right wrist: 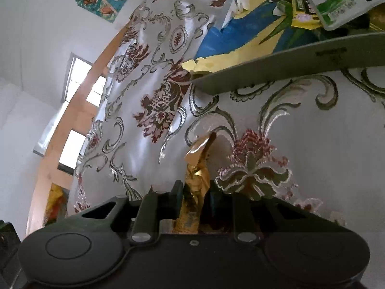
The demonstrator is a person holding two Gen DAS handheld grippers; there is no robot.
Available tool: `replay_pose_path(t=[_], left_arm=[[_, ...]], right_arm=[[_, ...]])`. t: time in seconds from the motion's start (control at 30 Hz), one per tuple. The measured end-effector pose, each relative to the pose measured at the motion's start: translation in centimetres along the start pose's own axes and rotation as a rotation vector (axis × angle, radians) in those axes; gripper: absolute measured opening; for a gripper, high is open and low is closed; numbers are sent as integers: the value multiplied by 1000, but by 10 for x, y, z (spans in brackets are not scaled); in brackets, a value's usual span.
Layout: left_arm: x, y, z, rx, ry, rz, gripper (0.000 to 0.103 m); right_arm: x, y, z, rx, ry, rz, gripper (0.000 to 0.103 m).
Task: Organize snacks
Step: 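Carry the brown candy with left tool while right tool carries the gold packet to the box, then open left gripper to drop the brown candy in the box while right gripper releases the gold packet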
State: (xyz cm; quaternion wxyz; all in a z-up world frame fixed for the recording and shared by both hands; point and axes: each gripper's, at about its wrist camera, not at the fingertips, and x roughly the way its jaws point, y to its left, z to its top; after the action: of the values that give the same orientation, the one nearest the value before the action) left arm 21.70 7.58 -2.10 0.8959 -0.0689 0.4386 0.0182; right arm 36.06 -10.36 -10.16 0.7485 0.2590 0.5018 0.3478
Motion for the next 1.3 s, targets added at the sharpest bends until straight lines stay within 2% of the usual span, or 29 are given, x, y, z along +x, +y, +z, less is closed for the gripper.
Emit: replay_pose_path(t=[0.17, 0.33, 0.47, 0.67, 0.83, 1.0, 1.3], left_arm=[[-3, -3, 3, 3, -22, -15, 48], [-2, -10, 12, -36, -52, -49, 48], [5, -26, 34, -37, -85, -60, 48], [25, -56, 86, -8, -137, -51, 48], [52, -73, 127, -4, -167, -30, 48], [86, -85, 156, -29, -159, 8, 48], [126, -100, 164, -52, -123, 35, 48]], right_arm=[[-22, 6, -4, -98, -59, -17, 15], [-58, 1, 4, -160, -127, -36, 15], [-81, -9, 21, -156, -168, -50, 15], [-101, -21, 57, -138, -235, -56, 15], [-97, -28, 91, -139, -266, -86, 15], [-78, -36, 118, -134, -274, -141, 15], [-71, -56, 130, -119, -252, -184, 15]])
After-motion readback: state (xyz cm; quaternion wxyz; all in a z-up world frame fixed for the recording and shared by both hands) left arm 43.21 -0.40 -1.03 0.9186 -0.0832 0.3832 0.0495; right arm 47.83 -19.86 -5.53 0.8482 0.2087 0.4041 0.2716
